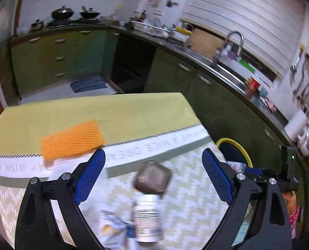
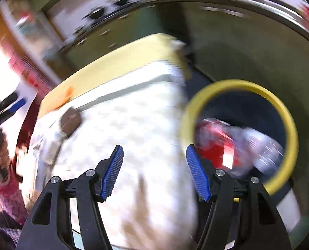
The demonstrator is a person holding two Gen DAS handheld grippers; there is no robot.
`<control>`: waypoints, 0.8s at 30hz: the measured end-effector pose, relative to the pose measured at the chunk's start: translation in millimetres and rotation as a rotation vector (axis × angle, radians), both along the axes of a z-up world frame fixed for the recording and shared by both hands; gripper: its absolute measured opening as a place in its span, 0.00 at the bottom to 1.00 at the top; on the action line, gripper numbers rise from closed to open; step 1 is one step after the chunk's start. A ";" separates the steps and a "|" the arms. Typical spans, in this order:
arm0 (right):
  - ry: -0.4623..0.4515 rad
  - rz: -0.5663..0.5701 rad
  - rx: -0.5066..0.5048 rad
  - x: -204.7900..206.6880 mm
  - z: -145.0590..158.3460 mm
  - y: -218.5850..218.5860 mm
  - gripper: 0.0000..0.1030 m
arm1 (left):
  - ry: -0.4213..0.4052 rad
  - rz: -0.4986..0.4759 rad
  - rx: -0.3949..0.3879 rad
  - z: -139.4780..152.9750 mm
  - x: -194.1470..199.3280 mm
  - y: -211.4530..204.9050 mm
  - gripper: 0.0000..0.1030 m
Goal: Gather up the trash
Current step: 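Grasp the brown square lid with the right tool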
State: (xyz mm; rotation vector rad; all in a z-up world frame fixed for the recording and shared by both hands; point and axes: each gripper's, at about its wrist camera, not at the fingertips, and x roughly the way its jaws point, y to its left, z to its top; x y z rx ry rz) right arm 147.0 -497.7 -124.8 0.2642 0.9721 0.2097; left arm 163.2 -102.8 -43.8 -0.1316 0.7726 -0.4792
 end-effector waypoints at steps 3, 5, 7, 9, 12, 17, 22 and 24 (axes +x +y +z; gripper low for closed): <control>-0.041 0.197 -0.060 24.6 4.7 70.7 0.62 | -0.017 0.051 -0.002 -10.9 6.7 22.7 0.87; -0.067 0.312 -0.109 33.2 2.9 109.3 0.62 | -0.007 0.064 -0.018 -18.3 13.4 31.3 0.87; -0.088 0.403 -0.160 41.3 -1.7 140.8 0.62 | 0.018 0.074 -0.035 -25.5 19.0 39.1 0.87; -0.099 0.474 -0.205 50.1 -8.1 167.4 0.62 | 0.034 0.076 -0.048 -29.8 21.2 43.0 0.87; -0.125 0.530 -0.226 57.5 -13.8 185.6 0.68 | 0.030 0.080 -0.047 -31.3 20.4 47.9 0.87; -0.130 0.585 -0.249 73.1 -24.1 202.3 0.68 | 0.016 0.076 -0.052 -29.2 16.5 49.8 0.87; -0.116 0.606 -0.254 87.0 -31.6 211.5 0.68 | 0.037 0.075 -0.074 -31.6 17.7 54.3 0.87; -0.112 0.616 -0.253 90.4 -34.4 216.0 0.68 | 0.037 0.074 -0.074 -31.3 17.7 54.9 0.87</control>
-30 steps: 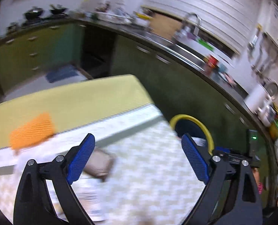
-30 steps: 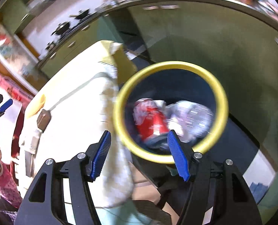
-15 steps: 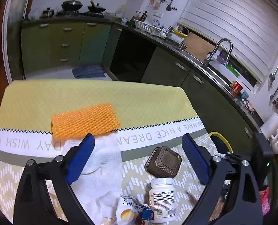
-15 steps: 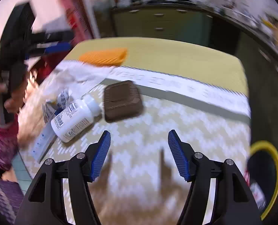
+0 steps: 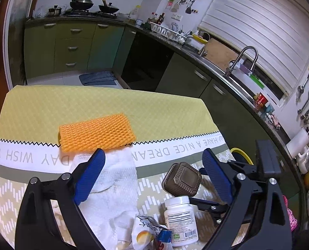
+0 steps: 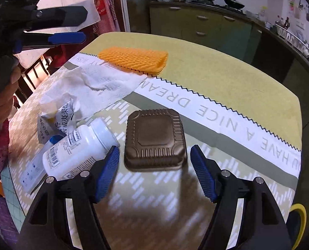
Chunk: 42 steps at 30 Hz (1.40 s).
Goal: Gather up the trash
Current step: 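Grasp the brown square lid with the right tool, then carry the brown lid over the bin and open the right tool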
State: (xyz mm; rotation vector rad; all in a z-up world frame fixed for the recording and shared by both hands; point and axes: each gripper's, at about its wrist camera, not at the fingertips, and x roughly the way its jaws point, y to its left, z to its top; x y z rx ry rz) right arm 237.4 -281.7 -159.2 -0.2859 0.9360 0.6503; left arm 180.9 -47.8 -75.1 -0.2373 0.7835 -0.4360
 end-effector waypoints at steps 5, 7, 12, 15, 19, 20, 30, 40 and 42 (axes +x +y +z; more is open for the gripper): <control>0.006 0.018 0.000 9.2 -6.6 16.8 0.68 | -0.006 0.001 0.000 1.7 -2.0 0.0 0.87; 0.018 0.022 0.006 11.9 -8.3 19.3 0.59 | -0.005 0.003 0.000 1.7 -2.2 0.1 0.87; 0.028 0.003 0.009 12.3 -8.4 15.6 0.57 | 0.002 0.004 -0.006 1.1 -1.6 1.3 0.87; 0.026 -0.024 0.018 7.7 -4.9 4.8 0.57 | 0.002 0.003 -0.003 0.8 -1.9 0.9 0.87; 0.018 -0.083 0.060 -2.7 5.9 -18.8 0.57 | 0.003 -0.001 0.003 0.0 -2.6 -0.4 0.87; 0.011 -0.102 0.074 -7.6 10.3 -26.8 0.57 | 0.003 -0.002 0.004 -0.3 -3.0 -1.0 0.87; -0.055 -0.518 0.138 -57.1 44.7 -168.6 0.58 | 0.017 -0.026 0.027 -6.4 -5.5 -15.9 0.87; 0.048 -0.926 0.078 -67.4 18.1 -296.9 0.59 | 0.025 -0.051 0.051 -12.1 -8.8 -30.7 0.87; 0.063 -0.984 0.077 -62.3 9.3 -312.2 0.64 | 0.025 -0.052 0.053 -12.1 -9.4 -32.2 0.87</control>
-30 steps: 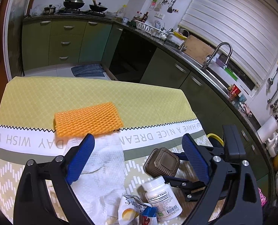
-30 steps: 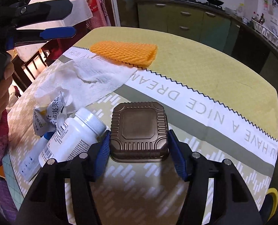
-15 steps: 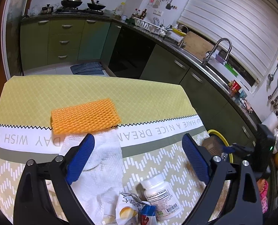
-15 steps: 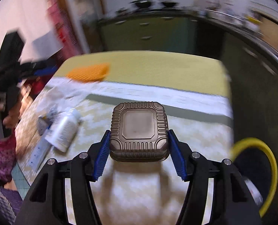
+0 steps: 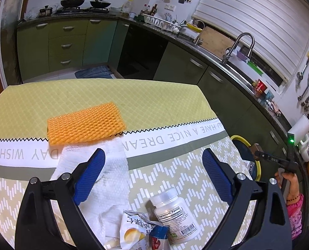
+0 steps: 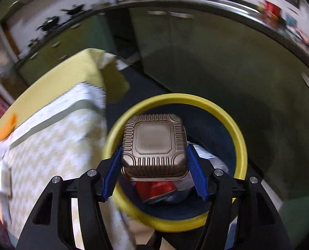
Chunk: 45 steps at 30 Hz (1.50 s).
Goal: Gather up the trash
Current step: 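Carry the brown lid over the bin and open the right tool, then grasp the orange foam net with the left tool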
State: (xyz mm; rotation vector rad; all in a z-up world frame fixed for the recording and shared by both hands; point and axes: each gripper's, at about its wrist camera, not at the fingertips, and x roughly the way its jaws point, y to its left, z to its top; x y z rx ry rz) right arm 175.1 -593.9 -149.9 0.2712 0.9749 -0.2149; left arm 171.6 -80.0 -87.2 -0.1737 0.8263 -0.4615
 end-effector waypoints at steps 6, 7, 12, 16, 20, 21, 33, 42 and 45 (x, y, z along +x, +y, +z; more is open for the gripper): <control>-0.046 -0.075 0.048 -9.0 3.0 -16.4 0.67 | -0.003 -0.011 0.006 0.2 -2.4 -4.2 0.87; -0.047 -0.066 0.037 -12.3 4.7 -13.2 0.67 | -0.002 -0.012 0.008 -0.1 -2.9 -5.2 0.87; -0.062 -0.035 0.000 -30.0 13.4 7.2 0.67 | 0.000 -0.020 0.017 -1.2 -4.9 -8.2 0.87; -0.062 -0.012 0.006 -43.0 10.2 30.2 0.67 | 0.004 -0.019 0.031 -0.8 -5.0 -9.7 0.87; -0.060 -0.008 0.008 -50.8 6.8 29.7 0.67 | 0.031 0.002 0.047 1.8 0.5 -6.4 0.87; -0.061 -0.008 0.010 -52.4 5.8 28.5 0.67 | 0.037 0.003 0.050 3.8 2.5 -4.3 0.87; -0.068 -0.009 0.074 -58.5 -5.1 14.9 0.67 | 0.100 0.044 0.169 13.0 59.0 17.2 0.91; -0.065 0.038 0.082 -48.2 -2.5 25.4 0.67 | 0.117 -0.152 0.303 -22.7 112.0 21.5 0.91; -0.065 0.042 0.083 -47.0 -2.1 26.5 0.67 | 0.134 -0.283 0.393 -32.4 121.5 16.4 0.91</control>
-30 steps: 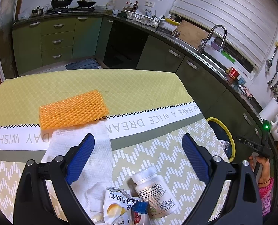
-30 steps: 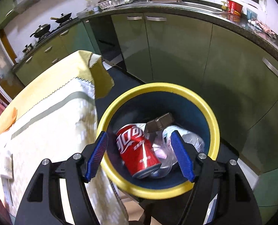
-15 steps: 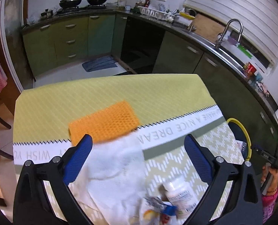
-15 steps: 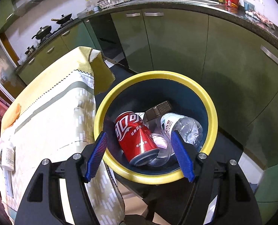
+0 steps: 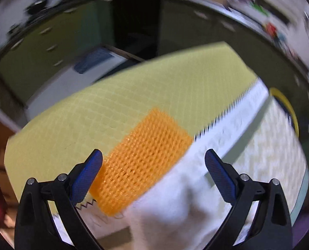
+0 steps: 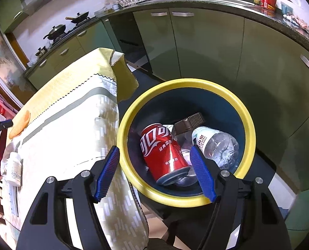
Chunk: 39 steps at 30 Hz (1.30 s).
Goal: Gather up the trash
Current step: 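Grasp the orange foam net with the left tool, then carry the orange foam net over the bin and open the left tool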
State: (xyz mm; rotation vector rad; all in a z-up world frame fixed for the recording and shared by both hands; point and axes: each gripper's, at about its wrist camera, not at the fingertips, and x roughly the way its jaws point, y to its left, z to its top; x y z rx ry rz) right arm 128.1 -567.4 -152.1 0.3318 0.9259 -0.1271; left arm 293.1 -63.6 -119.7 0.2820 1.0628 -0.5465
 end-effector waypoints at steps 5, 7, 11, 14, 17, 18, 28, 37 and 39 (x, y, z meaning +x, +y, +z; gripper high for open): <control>0.010 -0.014 0.017 2.9 -4.0 -2.4 0.67 | -0.032 -0.113 0.134 -13.5 1.2 -6.1 0.91; 0.017 -0.017 0.015 4.9 -5.4 -0.6 0.67 | -0.025 -0.116 0.131 -17.0 5.8 -5.9 0.91; 0.023 -0.012 0.015 7.6 -5.3 3.6 0.67 | -0.032 -0.131 0.126 -23.4 11.8 -8.4 0.91; 0.026 -0.008 0.010 8.4 -3.9 6.6 0.67 | -0.012 -0.152 0.101 -25.6 12.0 -11.3 0.75; 0.027 -0.005 0.007 10.1 -3.8 8.3 0.67 | -0.002 -0.140 0.067 -24.7 14.0 -7.3 0.65; 0.026 -0.003 0.007 10.3 -3.5 9.0 0.67 | -0.002 -0.135 0.052 -24.2 12.8 -6.2 0.62; 0.014 0.009 0.018 6.3 -3.0 11.9 0.67 | -0.047 -0.054 0.008 -3.3 5.3 8.1 0.16; -0.014 -0.001 0.034 -6.6 1.5 1.9 0.67 | -0.147 -0.034 0.037 44.9 -26.8 -11.5 0.13; -0.020 -0.006 0.038 -11.0 2.1 -2.6 0.67 | -0.161 -0.056 0.035 59.7 -42.8 -27.2 0.13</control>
